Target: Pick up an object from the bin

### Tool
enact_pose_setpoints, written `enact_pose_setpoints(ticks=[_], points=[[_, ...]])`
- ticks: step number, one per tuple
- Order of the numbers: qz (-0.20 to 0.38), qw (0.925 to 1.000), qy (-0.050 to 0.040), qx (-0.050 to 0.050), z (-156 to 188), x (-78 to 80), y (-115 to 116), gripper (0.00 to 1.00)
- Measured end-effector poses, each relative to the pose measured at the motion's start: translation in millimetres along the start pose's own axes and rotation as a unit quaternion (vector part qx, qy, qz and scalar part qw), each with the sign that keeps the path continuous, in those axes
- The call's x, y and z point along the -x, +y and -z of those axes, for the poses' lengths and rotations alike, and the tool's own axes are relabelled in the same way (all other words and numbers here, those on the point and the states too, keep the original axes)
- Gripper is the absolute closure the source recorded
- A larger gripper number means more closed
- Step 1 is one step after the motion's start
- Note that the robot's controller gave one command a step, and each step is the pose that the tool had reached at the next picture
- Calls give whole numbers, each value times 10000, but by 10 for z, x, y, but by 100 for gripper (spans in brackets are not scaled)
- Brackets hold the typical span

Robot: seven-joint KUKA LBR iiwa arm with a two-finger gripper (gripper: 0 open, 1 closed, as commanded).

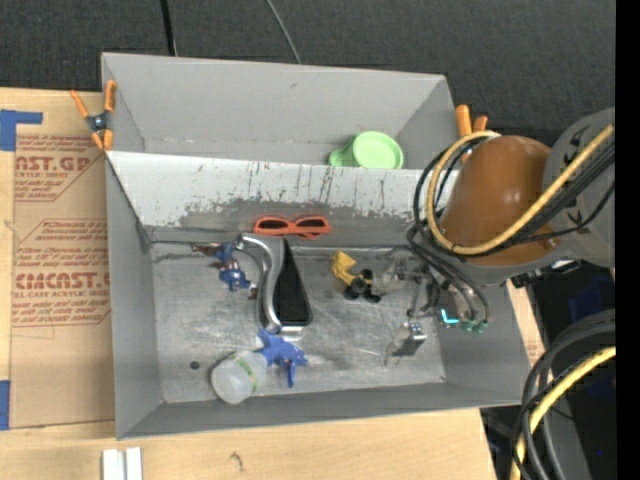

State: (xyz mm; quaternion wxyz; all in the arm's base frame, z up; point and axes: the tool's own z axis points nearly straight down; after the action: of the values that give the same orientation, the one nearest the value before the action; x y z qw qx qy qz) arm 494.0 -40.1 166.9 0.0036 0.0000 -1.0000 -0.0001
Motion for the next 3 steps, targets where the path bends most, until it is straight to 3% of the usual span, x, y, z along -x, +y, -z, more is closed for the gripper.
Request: enact_pose_setpoints(ticks=[1,2,3], points=[[1,10000,-25,-2,26,11,0,0],[-326,9994,-76,7,-166,234,-98,0],[-858,9963,15,0,-176,695,37,0]])
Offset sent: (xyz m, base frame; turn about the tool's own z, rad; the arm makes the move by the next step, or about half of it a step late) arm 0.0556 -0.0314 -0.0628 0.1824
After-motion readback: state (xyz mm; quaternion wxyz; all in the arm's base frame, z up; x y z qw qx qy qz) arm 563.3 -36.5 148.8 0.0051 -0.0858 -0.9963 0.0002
